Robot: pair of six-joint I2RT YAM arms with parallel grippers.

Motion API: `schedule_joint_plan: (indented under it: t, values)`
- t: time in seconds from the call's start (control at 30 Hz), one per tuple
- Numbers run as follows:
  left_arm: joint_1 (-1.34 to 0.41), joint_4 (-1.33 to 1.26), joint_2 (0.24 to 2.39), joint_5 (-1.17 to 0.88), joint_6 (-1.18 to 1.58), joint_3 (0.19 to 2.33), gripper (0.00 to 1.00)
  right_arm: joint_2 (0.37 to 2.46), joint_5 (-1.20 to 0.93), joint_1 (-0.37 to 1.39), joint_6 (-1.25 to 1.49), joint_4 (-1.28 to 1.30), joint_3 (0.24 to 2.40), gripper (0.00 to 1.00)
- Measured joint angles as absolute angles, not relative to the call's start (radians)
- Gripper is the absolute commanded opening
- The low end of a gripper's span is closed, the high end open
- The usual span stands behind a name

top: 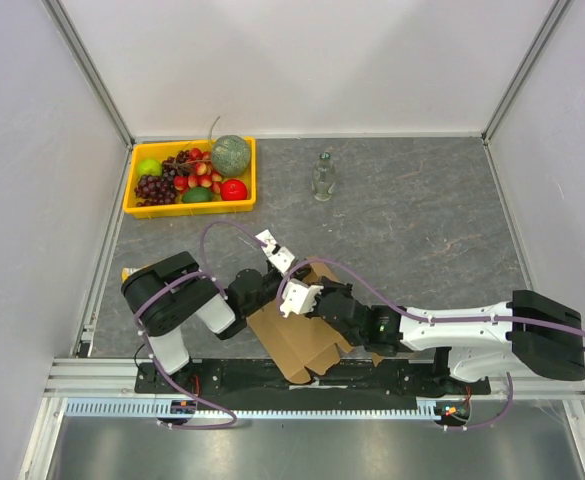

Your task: Fold the paper box

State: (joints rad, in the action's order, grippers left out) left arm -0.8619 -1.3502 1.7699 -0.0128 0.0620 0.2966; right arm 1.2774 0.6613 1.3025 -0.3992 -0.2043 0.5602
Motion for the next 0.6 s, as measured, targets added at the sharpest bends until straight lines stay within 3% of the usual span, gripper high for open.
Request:
schedule_joint_plan:
  t: [0.6]
  values:
    - [-0.915,-1.468,1.869,0.098,0.044,0.32,0.02,1.266,0.517,1.338,-0.31,-0.273,0.56,0.32]
